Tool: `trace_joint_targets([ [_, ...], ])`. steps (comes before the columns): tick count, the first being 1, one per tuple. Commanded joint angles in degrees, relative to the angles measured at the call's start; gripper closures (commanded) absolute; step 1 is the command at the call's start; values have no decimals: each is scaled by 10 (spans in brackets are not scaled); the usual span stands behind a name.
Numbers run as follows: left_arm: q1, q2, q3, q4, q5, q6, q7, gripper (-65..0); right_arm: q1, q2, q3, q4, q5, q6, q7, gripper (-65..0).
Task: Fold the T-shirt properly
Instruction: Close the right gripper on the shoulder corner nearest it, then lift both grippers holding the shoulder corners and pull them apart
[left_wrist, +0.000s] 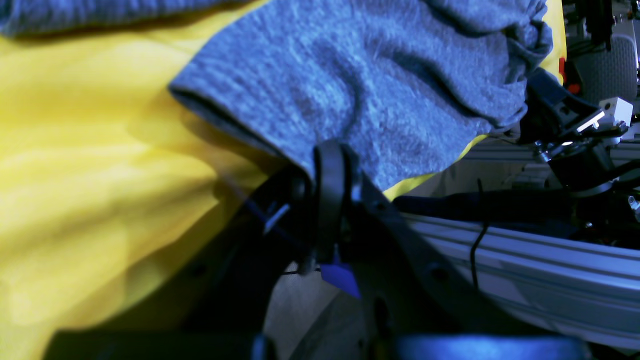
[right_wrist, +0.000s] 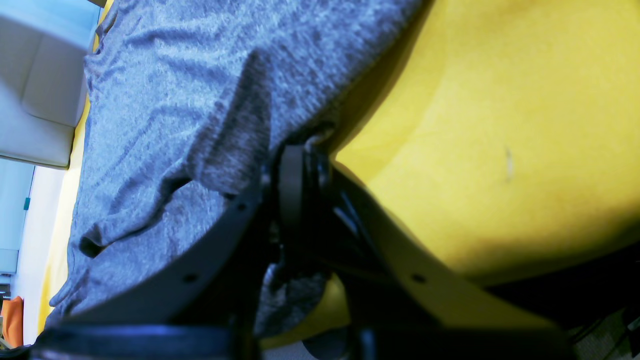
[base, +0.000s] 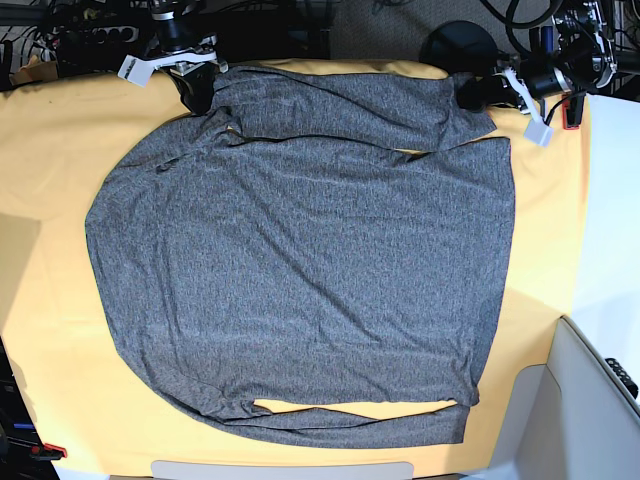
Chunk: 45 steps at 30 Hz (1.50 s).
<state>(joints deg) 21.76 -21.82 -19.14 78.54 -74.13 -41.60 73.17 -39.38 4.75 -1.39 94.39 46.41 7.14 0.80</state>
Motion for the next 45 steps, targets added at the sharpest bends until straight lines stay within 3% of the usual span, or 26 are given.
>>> trace_joint_targets([
  [1, 11, -2, 3, -2, 29, 16, 29, -4, -24, 0, -7, -14, -15, -64, -97, 0],
  [6, 22, -3, 3, 44, 31, 16, 28, -4, -40, 13, -7, 32, -44, -68, -97, 0],
  [15, 22, -35, 3, 120, 27, 16, 33, -4, -67, 11, -6, 148, -190, -71, -97, 0],
  [25, -43, -52, 4, 161, 27, 16, 34, -4, 5, 13, -6, 185, -222, -71, -98, 0],
  [33, -130, -52, 8, 154, 31, 16, 34, -4, 142, 8, -2, 185, -222, -71, -236, 0],
  [38, -186, -51, 9, 69, 31, 16, 34, -4, 207, 8, 0, 180, -222, -72, -284, 0],
  [45, -244, -66, 9, -69, 32, 16, 32, -4, 246, 8, 26, 123, -222, -143, -304, 0],
])
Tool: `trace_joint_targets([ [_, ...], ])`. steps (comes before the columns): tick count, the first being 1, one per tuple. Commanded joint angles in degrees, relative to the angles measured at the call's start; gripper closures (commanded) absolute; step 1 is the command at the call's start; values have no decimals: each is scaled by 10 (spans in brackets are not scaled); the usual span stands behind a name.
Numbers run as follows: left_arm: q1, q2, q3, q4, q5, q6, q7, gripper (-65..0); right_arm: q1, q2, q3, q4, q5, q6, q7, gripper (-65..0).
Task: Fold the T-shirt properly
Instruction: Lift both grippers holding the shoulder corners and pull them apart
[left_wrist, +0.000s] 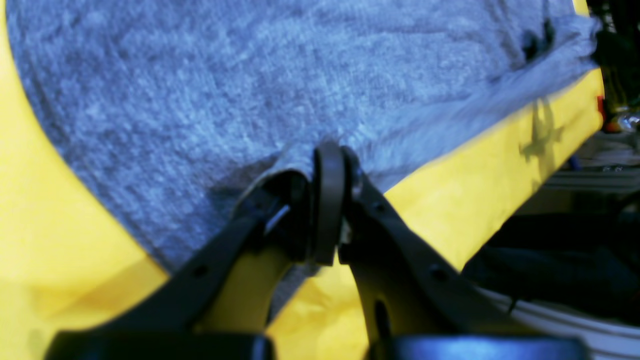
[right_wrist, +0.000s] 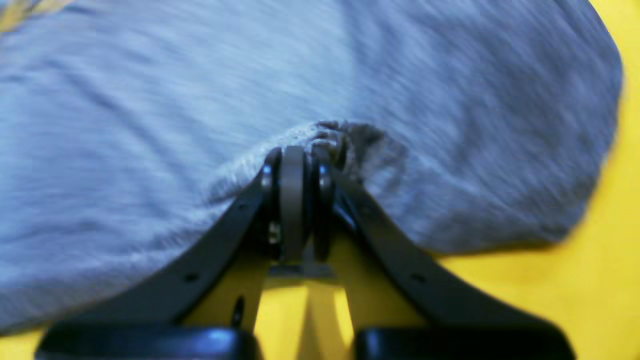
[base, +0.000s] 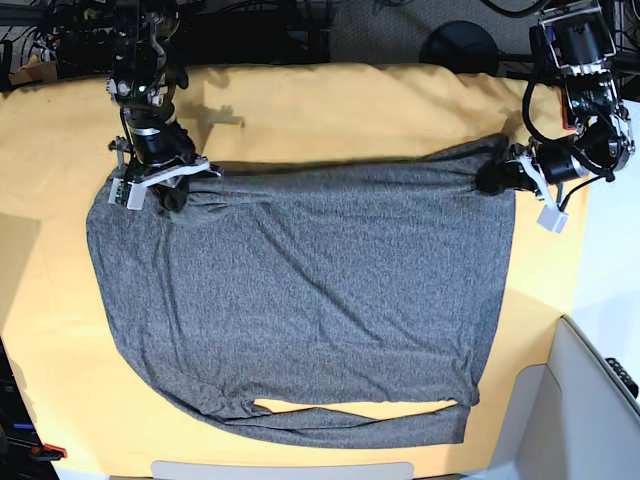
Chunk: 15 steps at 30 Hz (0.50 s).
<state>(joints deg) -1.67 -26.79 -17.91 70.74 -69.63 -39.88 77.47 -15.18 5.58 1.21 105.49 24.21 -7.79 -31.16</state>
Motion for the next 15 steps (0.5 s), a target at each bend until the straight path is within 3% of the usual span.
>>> trace_joint_targets([
  [1, -15, -19, -3, -6, -13, -1, -14, -4, 5, 0, 0, 2, 0, -2, 17, 0],
  [4, -25, -31, -3, -30, -13, -1, -16, -4, 13, 0, 0, -23, 0, -16, 18, 0],
  [13, -27, -31, -3, -34, 0, -1, -16, -14, 30, 0, -5, -47, 0, -17, 15, 0],
  [15, -27, -31, -3, -34, 22, -1, -16, -52, 30, -1, -6, -47, 1, -18, 15, -43],
])
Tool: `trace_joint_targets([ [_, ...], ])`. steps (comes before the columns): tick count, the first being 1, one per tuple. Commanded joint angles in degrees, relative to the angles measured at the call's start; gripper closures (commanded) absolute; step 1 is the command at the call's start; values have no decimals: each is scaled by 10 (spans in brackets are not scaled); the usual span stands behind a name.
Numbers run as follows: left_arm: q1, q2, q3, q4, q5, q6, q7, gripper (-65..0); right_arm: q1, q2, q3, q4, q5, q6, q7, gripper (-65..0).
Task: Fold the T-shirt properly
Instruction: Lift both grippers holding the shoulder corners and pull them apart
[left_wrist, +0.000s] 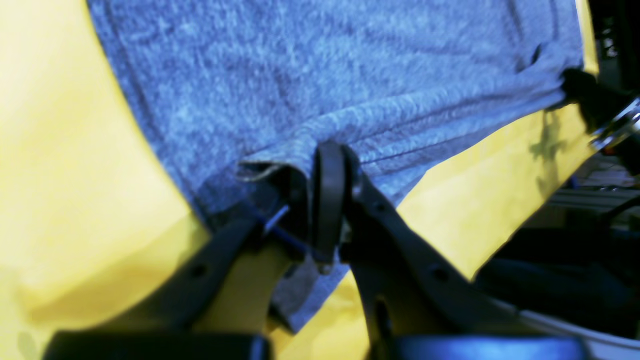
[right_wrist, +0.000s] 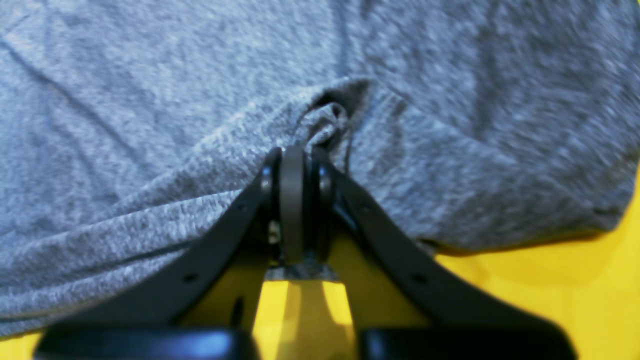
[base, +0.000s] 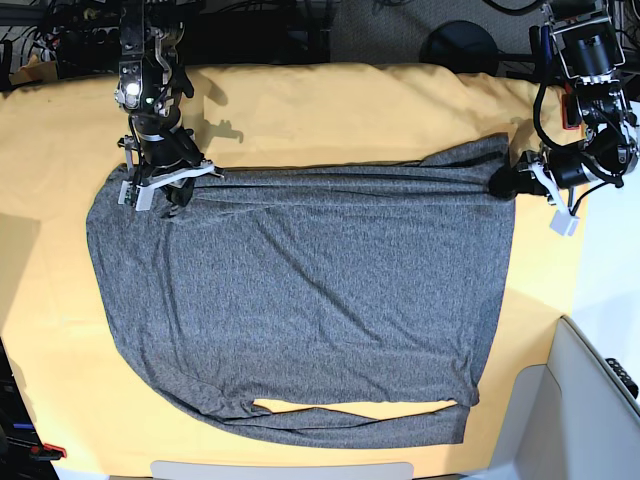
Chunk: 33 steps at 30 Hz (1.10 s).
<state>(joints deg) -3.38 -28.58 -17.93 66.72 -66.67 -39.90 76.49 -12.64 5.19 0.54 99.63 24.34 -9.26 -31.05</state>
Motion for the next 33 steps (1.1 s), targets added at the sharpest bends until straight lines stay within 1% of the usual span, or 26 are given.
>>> trace_joint_targets([
  [1, -10, -13, -3, 7, 1, -1, -7, -80, 5, 3, 1, 12, 1, -5, 14, -80],
  [3, -10, -13, -3, 8, 15, -1, -5, -163, 2, 3, 1, 12, 2, -5, 14, -171],
  [4, -10, -13, -3, 8, 20, -1, -5, -197, 1, 3, 1, 12, 2, -5, 14, -206],
  [6, -10, -13, -3, 8, 30, -1, -6, -257, 0, 3, 1, 12, 2, -5, 14, -254],
  [7, -10, -13, -3, 8, 31, -1, -6, -272, 0, 3, 1, 14, 3, -5, 14, -261],
  [9, -10, -14, -3, 8, 31, -1, -4, -274, 0, 3, 1, 18, 9, -5, 14, -261],
  [14, -10, -17, -5, 9, 30, -1, -1, -274, -3, 7, 13, 60, 76, -5, 18, -262],
  [18, -8, -17, -5, 9, 30, -1, -1, -274, -29, -2, 61, 109, 119, -5, 18, -262],
  [21, -5, -17, -3, 9, 30, -1, 0, -274, -49, -22, 119, 122, 152, -5, 19, -262],
  [24, -4, -17, -3, 22, 29, -1, 0, -274, -68, -64, 192, 122, 168, -5, 19, -262],
  [26, 12, -17, -3, 50, 29, -1, 0, -274, -73, -88, 234, 122, 169, -5, 15, -264],
  [29, 26, -17, -3, 91, 30, -1, 0, -274, -73, -104, 260, 122, 170, -5, 15, -265],
  [33, 29, -17, -3, 100, 30, -1, 0, -274, -62, -122, 269, 119, 170, -5, 18, -266],
])
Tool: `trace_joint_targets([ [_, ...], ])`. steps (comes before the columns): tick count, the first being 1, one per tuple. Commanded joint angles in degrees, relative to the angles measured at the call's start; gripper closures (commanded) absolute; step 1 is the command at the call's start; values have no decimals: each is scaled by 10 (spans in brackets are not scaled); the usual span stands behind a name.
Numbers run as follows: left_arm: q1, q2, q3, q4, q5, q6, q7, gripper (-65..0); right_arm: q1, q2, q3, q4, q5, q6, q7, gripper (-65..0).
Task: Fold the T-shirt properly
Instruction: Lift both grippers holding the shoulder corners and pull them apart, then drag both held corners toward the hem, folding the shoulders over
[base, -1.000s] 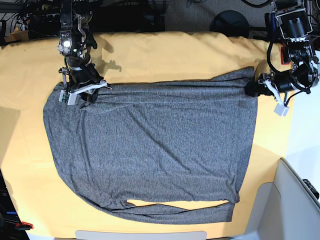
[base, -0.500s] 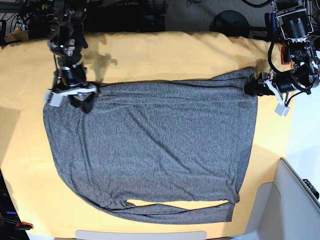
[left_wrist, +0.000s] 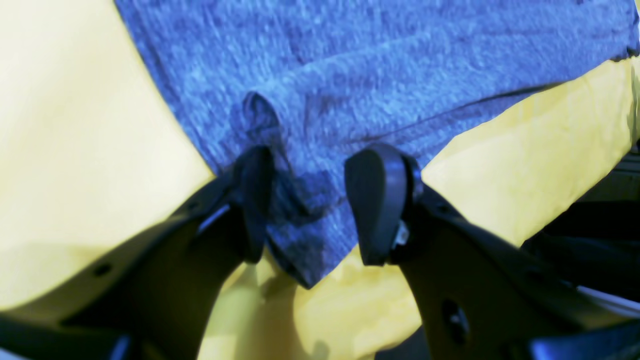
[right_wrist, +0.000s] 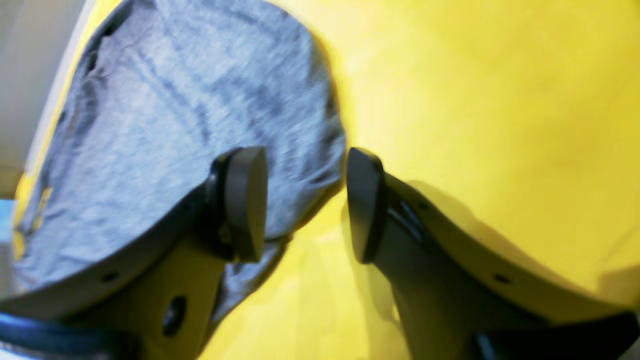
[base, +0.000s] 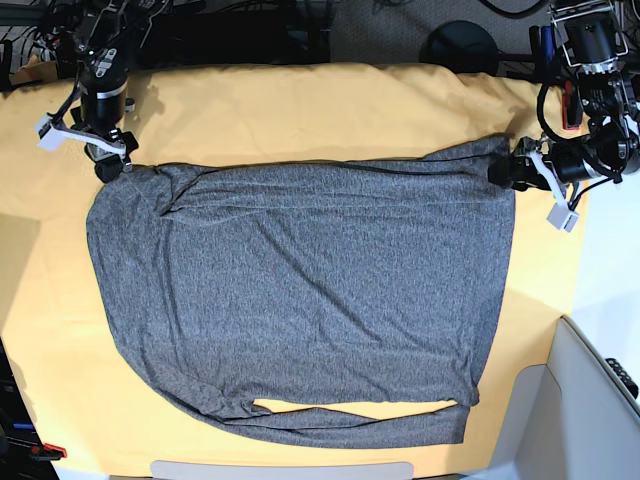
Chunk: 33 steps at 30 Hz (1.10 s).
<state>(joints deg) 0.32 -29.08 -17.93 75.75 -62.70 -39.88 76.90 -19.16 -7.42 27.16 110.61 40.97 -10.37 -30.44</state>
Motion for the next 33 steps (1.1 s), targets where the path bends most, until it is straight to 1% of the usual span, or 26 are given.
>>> trace_joint_targets([
  [1, -8, -12, -3, 10, -10, -1, -4, -274, 11, 2, 3, 9, 4, 7, 12, -266],
  [6, -8, -12, -3, 10, -10, -1, -4, -274, 34, 1, 4, -19, 12, 7, 12, -266],
  [8, -7, -12, -3, 10, -10, -1, -4, -274, 34, 1, 5, -40, 35, 7, 13, -266],
  [10, -1, -12, -3, 10, -10, -1, -4, -274, 35, 1, 18, -64, 70, 7, 13, -266],
  [14, 2, -12, -3, 10, -10, -1, -4, -274, 40, 1, 44, -100, 103, 7, 12, -266],
  [20, 3, -12, -3, 10, -10, -1, -4, -274, 44, 1, 48, -120, 104, 7, 13, -265],
  [28, 3, -12, -3, 10, -10, -1, -4, -274, 95, 1, 44, -168, 102, 7, 9, -263],
  [33, 3, -12, -5, 10, -10, -1, -4, -274, 106, 1, 44, -179, 102, 7, 9, -262],
])
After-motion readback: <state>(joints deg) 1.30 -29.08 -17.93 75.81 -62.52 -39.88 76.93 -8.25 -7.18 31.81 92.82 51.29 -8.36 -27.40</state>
